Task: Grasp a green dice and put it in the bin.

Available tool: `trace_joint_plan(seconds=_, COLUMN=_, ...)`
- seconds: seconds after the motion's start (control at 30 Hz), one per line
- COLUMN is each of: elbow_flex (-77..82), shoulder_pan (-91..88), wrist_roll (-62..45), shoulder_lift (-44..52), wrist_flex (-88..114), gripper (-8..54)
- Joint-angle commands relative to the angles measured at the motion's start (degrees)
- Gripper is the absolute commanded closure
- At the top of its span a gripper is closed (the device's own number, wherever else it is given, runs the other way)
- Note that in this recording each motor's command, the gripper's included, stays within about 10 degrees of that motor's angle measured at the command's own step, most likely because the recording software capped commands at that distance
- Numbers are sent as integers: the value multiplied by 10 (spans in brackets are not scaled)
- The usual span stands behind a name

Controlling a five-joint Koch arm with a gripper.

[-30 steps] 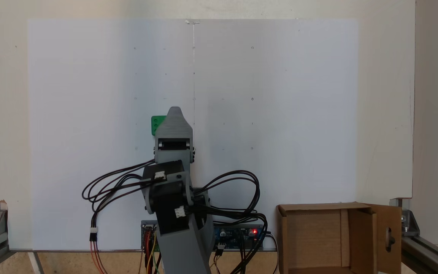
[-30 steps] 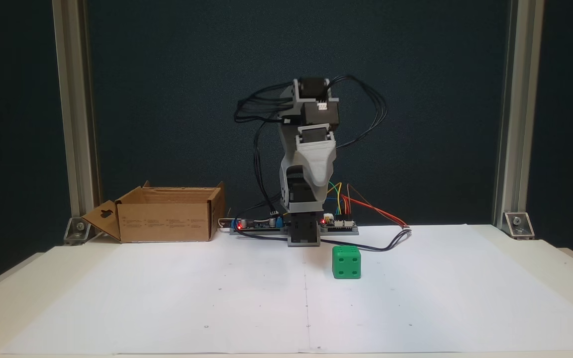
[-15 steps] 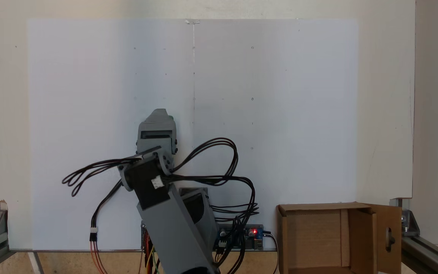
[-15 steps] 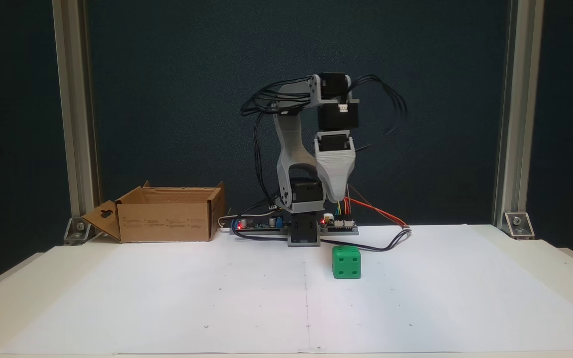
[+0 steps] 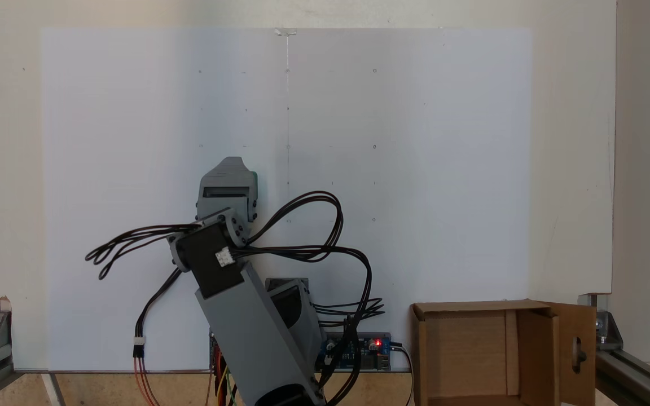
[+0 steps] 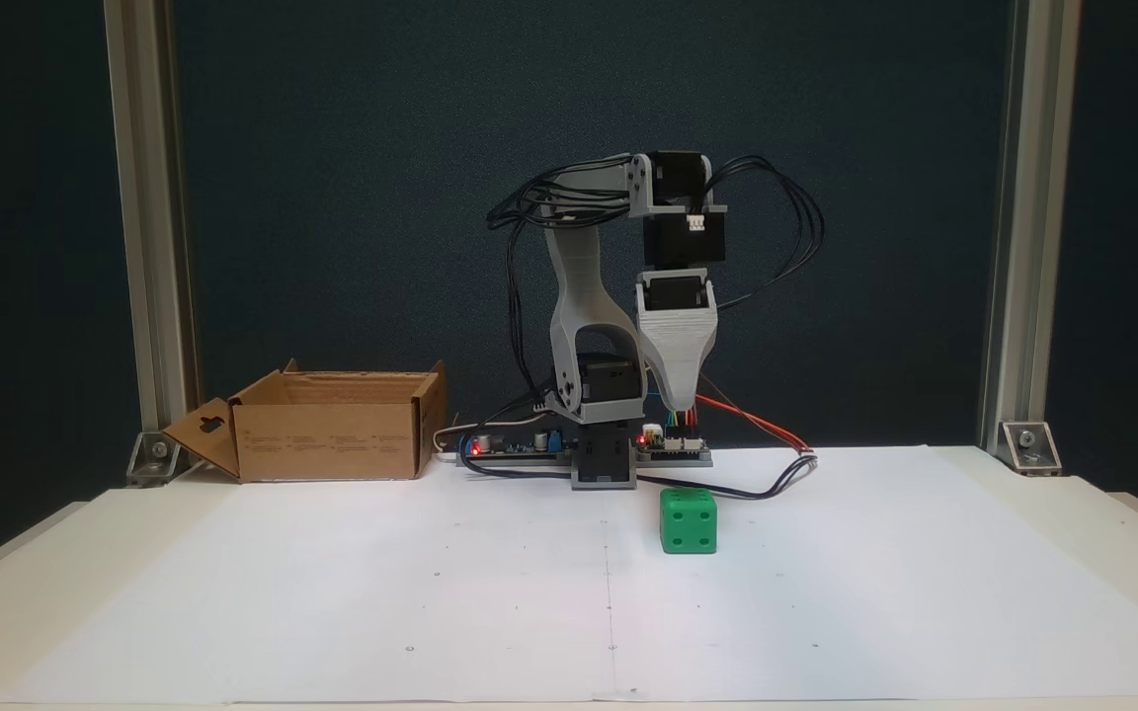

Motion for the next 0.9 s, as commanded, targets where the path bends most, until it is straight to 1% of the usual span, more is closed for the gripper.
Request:
trace_joint_plan(seconds=0.0, elbow_flex=-44, shoulder_pan=-1, wrist_roll=34, shoulder_lift=2, wrist_flex=-4, gripper=28)
trace_joint_plan(seconds=0.53, elbow_flex=-47, shoulder_pan=3, wrist_roll=33, shoulder_lift=0, wrist_flex=-8, gripper=28)
trace_joint_plan(seconds=0.7, elbow_flex=-39, shoulder_pan=3, wrist_roll=34, shoulder_lift=-22, wrist_flex=-19, gripper=28)
trace_joint_plan(seconds=0.87, elbow_flex=9, shoulder_pan=7, wrist_roll=33, shoulder_lift=-40, wrist_flex=-73, gripper=28)
